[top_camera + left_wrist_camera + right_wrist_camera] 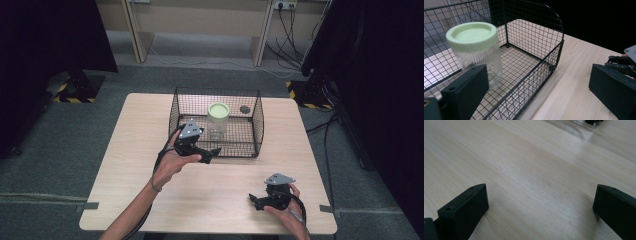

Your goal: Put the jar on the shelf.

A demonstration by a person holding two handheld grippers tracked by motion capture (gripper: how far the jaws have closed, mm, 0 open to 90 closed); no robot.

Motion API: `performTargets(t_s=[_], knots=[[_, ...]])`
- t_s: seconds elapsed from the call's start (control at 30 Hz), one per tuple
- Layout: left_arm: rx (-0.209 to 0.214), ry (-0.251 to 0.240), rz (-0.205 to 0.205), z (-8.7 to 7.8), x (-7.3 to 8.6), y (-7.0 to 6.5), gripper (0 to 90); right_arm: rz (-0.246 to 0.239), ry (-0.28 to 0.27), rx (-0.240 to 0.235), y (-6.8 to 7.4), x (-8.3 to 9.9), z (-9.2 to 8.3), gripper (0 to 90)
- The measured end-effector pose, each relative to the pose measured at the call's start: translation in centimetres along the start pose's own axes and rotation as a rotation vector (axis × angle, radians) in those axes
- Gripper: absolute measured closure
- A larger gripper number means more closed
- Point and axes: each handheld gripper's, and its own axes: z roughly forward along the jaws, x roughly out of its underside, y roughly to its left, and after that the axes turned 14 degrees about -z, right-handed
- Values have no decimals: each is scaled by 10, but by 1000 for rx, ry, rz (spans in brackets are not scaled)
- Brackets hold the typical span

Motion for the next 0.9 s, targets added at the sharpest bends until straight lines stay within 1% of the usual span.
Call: performTargets(t_s=[0.17,0.5,0.77,0.9], knots=[[14,-2,2,-4,11,-2,23,0,0,0,0,0,0,2],[27,-18,-8,-12,31,-1,23,0,0,0,0,0,0,2],[33,-8,-6,-15,51,-1,21,0,0,0,0,0,0,2],[35,-4,-16,-16,61,1,21,0,0,0,0,0,0,2]])
